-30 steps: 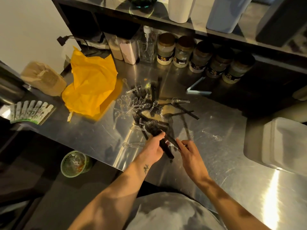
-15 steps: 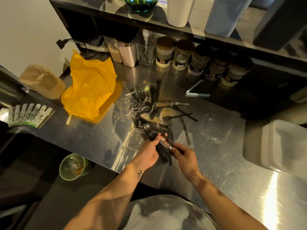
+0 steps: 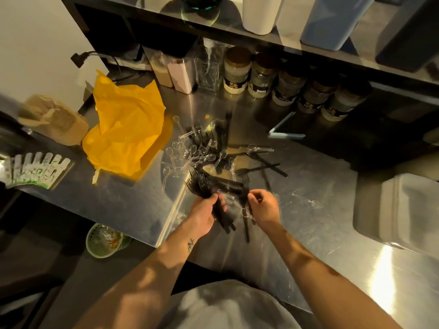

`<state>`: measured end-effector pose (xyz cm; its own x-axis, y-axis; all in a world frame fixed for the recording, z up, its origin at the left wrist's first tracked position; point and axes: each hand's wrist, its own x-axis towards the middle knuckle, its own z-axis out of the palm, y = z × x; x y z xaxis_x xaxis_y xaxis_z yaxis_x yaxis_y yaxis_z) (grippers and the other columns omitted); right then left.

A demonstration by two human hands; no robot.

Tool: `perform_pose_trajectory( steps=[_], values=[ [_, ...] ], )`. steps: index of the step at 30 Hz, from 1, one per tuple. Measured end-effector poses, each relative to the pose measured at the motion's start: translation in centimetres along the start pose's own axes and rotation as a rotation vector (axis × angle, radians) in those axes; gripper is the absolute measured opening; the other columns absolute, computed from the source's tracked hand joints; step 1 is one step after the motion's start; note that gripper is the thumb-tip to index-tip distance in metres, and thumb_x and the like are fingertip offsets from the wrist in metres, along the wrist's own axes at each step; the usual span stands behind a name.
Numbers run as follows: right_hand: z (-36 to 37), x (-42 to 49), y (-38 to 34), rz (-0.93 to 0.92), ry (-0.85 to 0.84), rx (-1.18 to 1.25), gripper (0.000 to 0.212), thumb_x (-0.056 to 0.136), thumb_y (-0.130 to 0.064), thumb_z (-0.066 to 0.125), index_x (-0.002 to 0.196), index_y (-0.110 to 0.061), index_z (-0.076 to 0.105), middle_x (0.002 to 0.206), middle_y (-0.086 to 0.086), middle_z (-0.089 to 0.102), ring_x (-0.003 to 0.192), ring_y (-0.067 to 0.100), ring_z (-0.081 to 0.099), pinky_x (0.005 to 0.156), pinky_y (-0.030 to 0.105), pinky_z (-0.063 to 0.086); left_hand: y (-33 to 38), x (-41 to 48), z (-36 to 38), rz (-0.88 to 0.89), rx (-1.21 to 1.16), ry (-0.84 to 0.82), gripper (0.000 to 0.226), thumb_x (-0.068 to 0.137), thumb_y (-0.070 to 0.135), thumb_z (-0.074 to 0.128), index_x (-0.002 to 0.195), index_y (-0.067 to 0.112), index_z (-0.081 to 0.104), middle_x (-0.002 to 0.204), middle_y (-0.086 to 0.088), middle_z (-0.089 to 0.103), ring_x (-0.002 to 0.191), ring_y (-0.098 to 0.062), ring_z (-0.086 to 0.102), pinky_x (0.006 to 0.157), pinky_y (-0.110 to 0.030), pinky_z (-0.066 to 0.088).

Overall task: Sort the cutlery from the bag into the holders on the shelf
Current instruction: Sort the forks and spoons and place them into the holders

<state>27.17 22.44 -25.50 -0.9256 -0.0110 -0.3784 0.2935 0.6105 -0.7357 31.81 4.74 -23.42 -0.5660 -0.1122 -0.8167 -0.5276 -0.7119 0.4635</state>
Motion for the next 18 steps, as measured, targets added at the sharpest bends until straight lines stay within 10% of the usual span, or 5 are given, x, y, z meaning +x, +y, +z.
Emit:
perform_pose_trajectory(
  steps=[7,11,18],
  values=[
    [1.8,5.3,0.7,0.107,-0.090,-0.509,0.036,0.090,-0.042,0.062,0.110,-0.013,0.071,0.111,0.013,0.063,0.108,0.033,0.055,0.092,0.044,0.053,1.9,0.8,-1.0,-0.062,0.060,-0.016,0.013,0.099,0.001,0.055,0.110,-0.002,0.063,0.096,-0.014,0.066,0.084,-0.023,0.065,0.077,-0.036,0.061],
    [2.5,5.6,1.4,0.188,-0.115,-0.364,0.049,0.078,-0.052,0.054,0.103,-0.013,0.071,0.100,0.010,0.070,0.095,0.031,0.066,0.088,0.045,0.058,2.5,1.8,-1.6,-0.079,0.100,-0.021,0.014,0.098,0.001,0.057,0.110,-0.003,0.062,0.093,-0.012,0.067,0.082,-0.023,0.066,0.079,-0.036,0.059],
    [0.7,6.7,-1.4,0.114,-0.083,-0.159,0.025,0.101,-0.015,0.052,0.125,-0.022,0.054,0.120,0.004,0.066,0.112,0.025,0.064,0.102,0.048,0.051,3.8,3.3,-0.7,-0.084,0.167,-0.055,0.010,0.100,-0.001,0.054,0.105,-0.005,0.062,0.086,-0.012,0.064,0.077,-0.021,0.064,0.076,-0.036,0.060]
  ],
)
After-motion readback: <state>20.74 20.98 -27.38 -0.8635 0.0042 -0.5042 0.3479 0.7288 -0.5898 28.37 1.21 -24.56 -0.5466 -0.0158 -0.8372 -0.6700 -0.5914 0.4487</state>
